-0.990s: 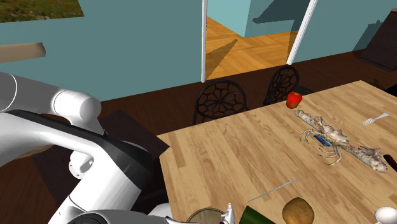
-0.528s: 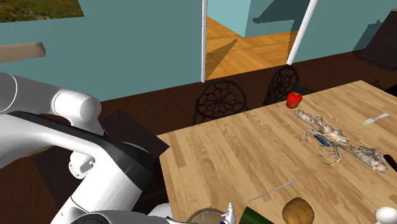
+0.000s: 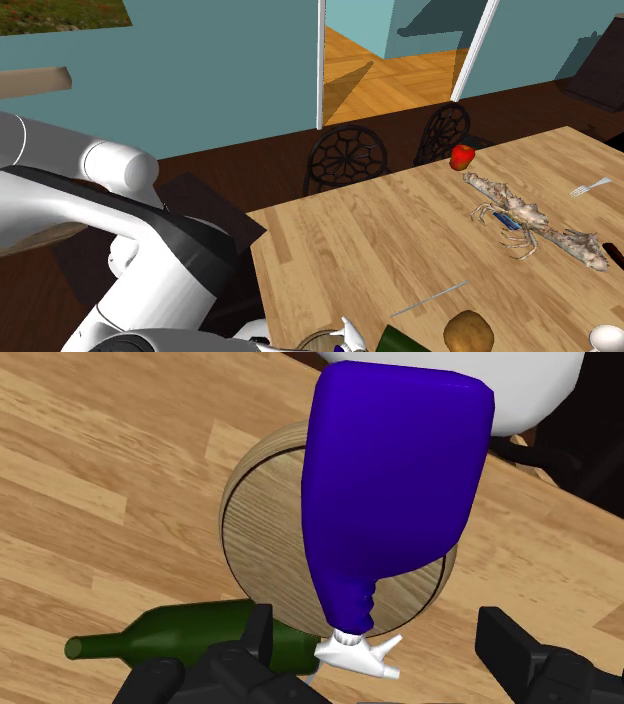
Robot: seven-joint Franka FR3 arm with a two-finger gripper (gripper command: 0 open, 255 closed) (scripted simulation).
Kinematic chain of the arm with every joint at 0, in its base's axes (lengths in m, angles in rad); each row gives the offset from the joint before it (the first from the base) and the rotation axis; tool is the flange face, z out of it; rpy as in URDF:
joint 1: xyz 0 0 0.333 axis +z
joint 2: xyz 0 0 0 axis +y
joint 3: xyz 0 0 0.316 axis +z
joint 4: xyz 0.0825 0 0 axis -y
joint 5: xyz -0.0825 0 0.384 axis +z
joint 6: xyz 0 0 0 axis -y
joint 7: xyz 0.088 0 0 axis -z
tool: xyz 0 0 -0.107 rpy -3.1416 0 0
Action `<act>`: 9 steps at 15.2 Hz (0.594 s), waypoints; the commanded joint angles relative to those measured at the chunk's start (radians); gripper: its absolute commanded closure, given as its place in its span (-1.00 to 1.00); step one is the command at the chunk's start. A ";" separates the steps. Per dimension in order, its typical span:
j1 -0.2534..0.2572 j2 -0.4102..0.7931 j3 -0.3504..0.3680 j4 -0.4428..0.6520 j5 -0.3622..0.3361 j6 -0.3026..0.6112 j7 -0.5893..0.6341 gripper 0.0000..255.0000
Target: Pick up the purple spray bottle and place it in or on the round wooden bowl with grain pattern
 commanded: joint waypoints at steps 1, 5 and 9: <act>-0.045 0.022 0.043 0.006 0.025 -0.039 -0.015 -1.00; -0.062 0.031 0.061 0.014 0.035 -0.059 -0.022 -1.00; -0.062 0.031 0.061 0.014 0.035 -0.059 -0.022 -1.00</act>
